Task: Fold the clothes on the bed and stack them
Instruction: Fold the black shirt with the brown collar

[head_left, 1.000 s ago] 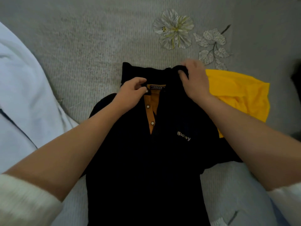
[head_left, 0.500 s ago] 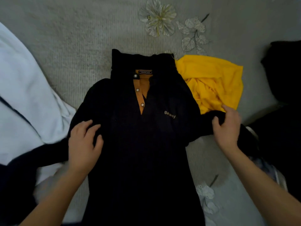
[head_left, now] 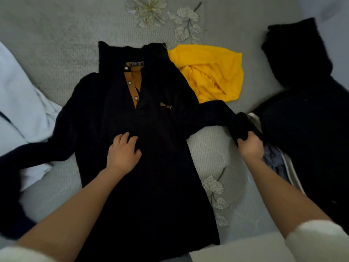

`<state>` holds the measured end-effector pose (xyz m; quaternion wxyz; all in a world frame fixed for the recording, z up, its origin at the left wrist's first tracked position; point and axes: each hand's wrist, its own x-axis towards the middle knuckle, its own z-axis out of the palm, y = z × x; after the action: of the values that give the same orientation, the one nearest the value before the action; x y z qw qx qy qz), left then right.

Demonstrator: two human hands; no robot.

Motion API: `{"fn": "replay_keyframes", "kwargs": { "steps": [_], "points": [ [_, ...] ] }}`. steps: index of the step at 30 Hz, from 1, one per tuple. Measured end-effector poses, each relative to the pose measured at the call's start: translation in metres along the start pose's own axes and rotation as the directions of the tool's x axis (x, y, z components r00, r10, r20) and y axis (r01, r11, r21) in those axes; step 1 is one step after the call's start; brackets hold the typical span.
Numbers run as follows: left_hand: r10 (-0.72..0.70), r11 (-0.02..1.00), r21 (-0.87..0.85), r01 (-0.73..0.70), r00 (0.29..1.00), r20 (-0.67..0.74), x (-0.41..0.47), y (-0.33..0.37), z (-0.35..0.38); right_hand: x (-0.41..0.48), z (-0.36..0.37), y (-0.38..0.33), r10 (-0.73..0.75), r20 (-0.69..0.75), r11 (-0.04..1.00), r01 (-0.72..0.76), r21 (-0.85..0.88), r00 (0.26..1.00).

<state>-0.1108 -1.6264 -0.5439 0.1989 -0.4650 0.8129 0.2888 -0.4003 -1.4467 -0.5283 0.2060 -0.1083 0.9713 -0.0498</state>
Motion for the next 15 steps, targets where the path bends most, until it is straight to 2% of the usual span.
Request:
{"fn": "replay_keyframes", "kwargs": {
  "steps": [2, 4, 7, 9, 11, 13, 15],
  "points": [
    [0.002, 0.996, -0.086, -0.005, 0.999, -0.035, -0.010, 0.010, -0.001, -0.008, 0.001, -0.010, -0.041, -0.107, 0.997, 0.048, 0.064, 0.993],
    [0.031, 0.984, -0.172, -0.046, 0.996, -0.087, -0.019, 0.021, -0.004, -0.021, -0.012, -0.018, -0.132, -0.233, 0.978, 0.165, 0.128, 0.963],
    [0.084, 0.964, -0.241, -0.113, 0.988, -0.127, -0.027, 0.039, -0.008, -0.039, -0.054, -0.019, -0.180, -0.301, 0.874, 0.293, 0.388, 0.937],
    [0.094, 0.951, -0.281, -0.130, 0.986, -0.136, -0.027, 0.051, -0.012, -0.038, -0.090, -0.012, -0.077, -0.316, 0.732, 0.269, 0.626, 0.946],
    [0.078, 0.940, -0.322, -0.113, 0.990, -0.117, -0.027, 0.060, -0.015, -0.025, -0.132, -0.002, 0.081, -0.251, 0.522, 0.173, 0.835, 0.965],
    [0.058, 0.938, -0.338, -0.083, 0.995, -0.085, -0.027, 0.066, -0.013, -0.003, -0.168, 0.010, 0.166, -0.166, 0.389, 0.090, 0.917, 0.972],
    [0.039, 0.939, -0.340, -0.057, 0.998, -0.057, -0.028, 0.067, -0.008, 0.021, -0.185, 0.024, 0.227, -0.118, 0.337, 0.036, 0.941, 0.967]
  ]
}}
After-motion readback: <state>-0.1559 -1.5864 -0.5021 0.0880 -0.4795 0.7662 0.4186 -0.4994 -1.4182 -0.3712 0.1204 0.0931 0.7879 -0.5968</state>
